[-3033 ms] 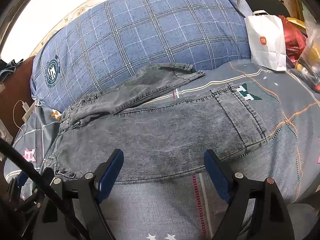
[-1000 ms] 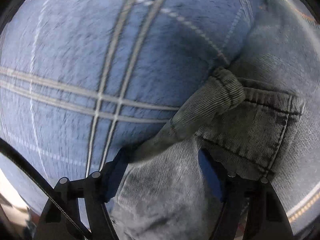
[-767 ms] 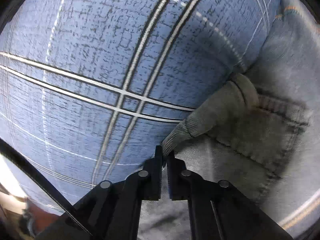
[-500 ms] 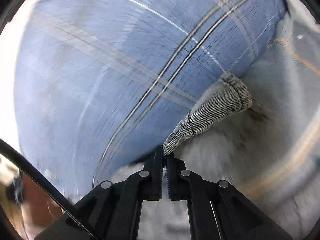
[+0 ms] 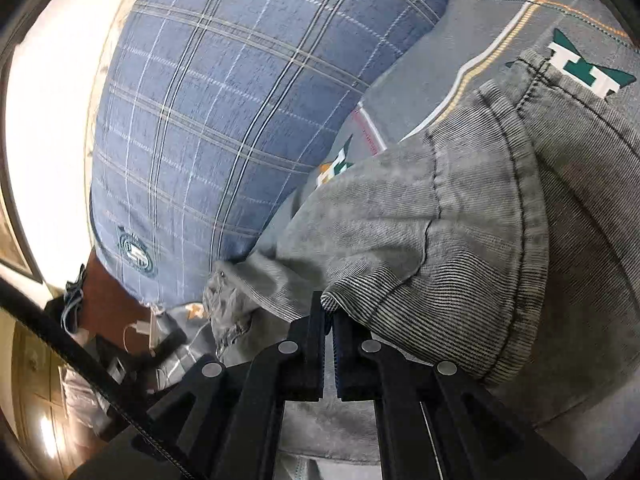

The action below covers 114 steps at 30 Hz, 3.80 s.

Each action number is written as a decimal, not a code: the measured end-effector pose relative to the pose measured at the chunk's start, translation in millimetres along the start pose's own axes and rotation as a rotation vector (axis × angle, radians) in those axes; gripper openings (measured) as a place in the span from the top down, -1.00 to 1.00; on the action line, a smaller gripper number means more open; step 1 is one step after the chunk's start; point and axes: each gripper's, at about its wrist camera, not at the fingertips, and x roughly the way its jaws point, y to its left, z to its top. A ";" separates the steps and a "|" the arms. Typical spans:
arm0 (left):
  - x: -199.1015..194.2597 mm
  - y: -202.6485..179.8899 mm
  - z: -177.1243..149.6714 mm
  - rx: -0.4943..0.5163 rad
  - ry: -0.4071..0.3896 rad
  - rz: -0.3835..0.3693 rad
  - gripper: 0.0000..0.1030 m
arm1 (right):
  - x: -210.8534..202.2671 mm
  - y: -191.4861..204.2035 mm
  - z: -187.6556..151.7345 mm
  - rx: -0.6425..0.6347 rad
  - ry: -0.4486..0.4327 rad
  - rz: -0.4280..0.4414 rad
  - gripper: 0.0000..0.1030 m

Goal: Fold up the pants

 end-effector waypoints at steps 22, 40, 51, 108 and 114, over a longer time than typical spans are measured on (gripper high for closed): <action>18.3 9.9 22.1 -0.197 0.045 0.121 0.97 | -2.2 -67.5 12.3 0.365 0.060 0.124 0.29; -26.1 -2.1 -31.1 -0.173 -0.006 -0.027 0.97 | -71.8 -38.5 51.7 0.082 -0.192 0.004 0.96; 24.4 -0.7 -104.8 -0.150 0.113 0.062 0.97 | -94.2 -87.9 53.7 0.183 -0.127 -0.160 1.00; -85.4 44.8 -84.0 0.032 -0.146 0.040 -0.27 | -44.4 87.4 -39.4 -0.574 -0.020 -0.123 -0.45; -90.9 116.9 -52.9 -0.140 -0.295 0.208 -0.27 | 62.1 134.3 -73.2 -0.625 0.211 -0.015 -0.45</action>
